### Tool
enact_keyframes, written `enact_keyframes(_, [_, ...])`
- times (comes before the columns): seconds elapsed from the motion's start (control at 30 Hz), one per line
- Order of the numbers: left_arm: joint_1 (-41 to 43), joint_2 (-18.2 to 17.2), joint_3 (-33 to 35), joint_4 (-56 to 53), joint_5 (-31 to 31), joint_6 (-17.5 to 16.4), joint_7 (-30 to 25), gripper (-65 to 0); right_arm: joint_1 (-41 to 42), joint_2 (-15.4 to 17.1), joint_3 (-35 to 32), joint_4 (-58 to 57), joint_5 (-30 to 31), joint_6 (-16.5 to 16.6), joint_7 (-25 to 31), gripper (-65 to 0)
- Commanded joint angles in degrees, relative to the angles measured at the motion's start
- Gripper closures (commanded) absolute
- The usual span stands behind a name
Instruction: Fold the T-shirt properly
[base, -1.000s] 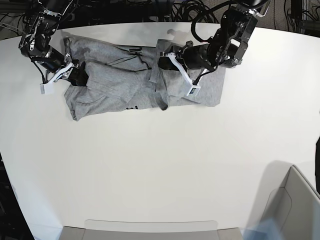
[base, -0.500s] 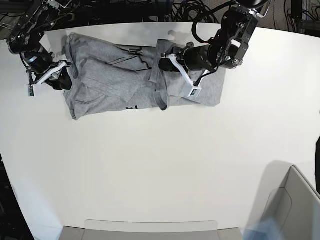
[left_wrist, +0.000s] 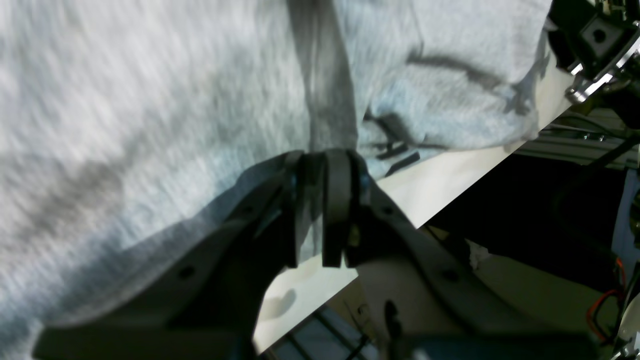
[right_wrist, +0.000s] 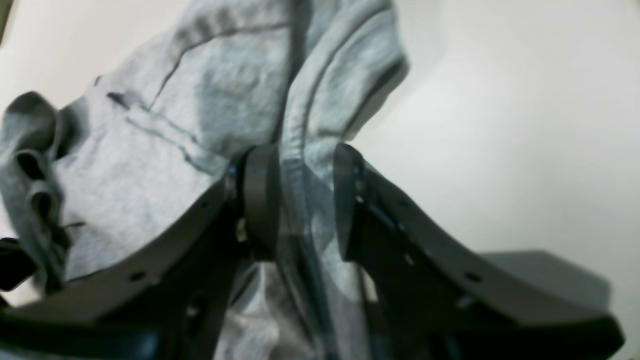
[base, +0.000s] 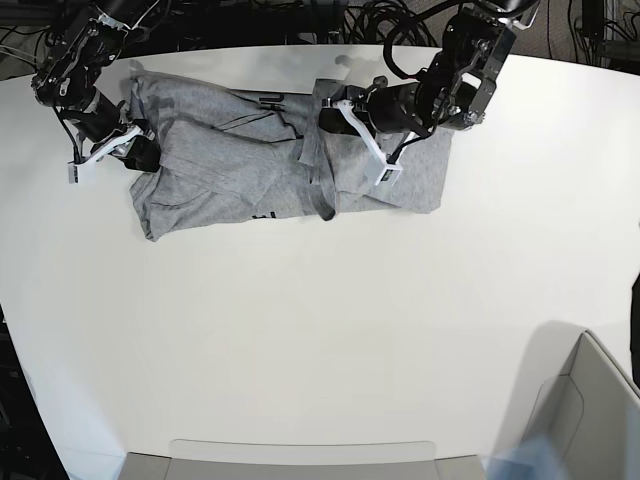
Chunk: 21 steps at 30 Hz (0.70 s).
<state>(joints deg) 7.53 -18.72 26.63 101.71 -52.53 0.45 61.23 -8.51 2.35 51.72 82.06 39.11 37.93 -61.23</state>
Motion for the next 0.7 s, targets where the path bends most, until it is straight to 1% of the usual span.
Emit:
enact_keyframes(0.0, [-0.6,0.0,0.0,0.8,-0.9,-0.3,-0.7,-6.8,-0.4,0.3,-0.1,0.6,-0.2,0.0,-1.3,-19.2])
enact_keyframes(0.1, [-0.7,0.0,0.0,0.8,-0.9,-0.3,-0.7,-6.8,-1.0,0.4,0.3,1.1,-0.5,-0.2,-1.3,-19.2])
enact_keyframes(0.23, [-0.7,0.0,0.0,0.8,-0.9,-0.3,-0.7,-6.9,-2.4,0.6,0.5,4.8,-0.6,-0.3,-1.0,-19.2])
enact_keyframes(0.33, [-0.7,0.0,0.0,0.8,-0.9,-0.3,-0.7,-6.9,-2.6,0.6,2.9,7.8,-0.7,-0.4,-1.0,-19.2])
enact_keyframes(0.37, [-0.8,0.0,0.0,0.8,-0.9,-0.3,-0.7,-6.9,-2.4,0.5,3.9,8.0,-1.7,-0.4,-1.0,-19.2])
enact_keyframes(0.47, [-0.8,0.0,0.0,0.8,-0.9,-0.3,-0.7,-6.9,-0.2,0.5,4.7,7.0,-6.2,-2.5,-1.0,-19.3])
enact_keyframes(0.53, [-0.8,0.0,0.0,0.8,-0.9,-0.3,-0.7,-6.9,0.6,0.5,4.3,5.2,-8.8,-2.5,-1.0,-19.3])
enact_keyframes(0.67, [-0.7,0.0,0.0,0.8,-0.9,-0.3,-0.7,-6.9,1.1,0.2,4.1,3.5,-7.5,-2.5,-1.1,-19.4])
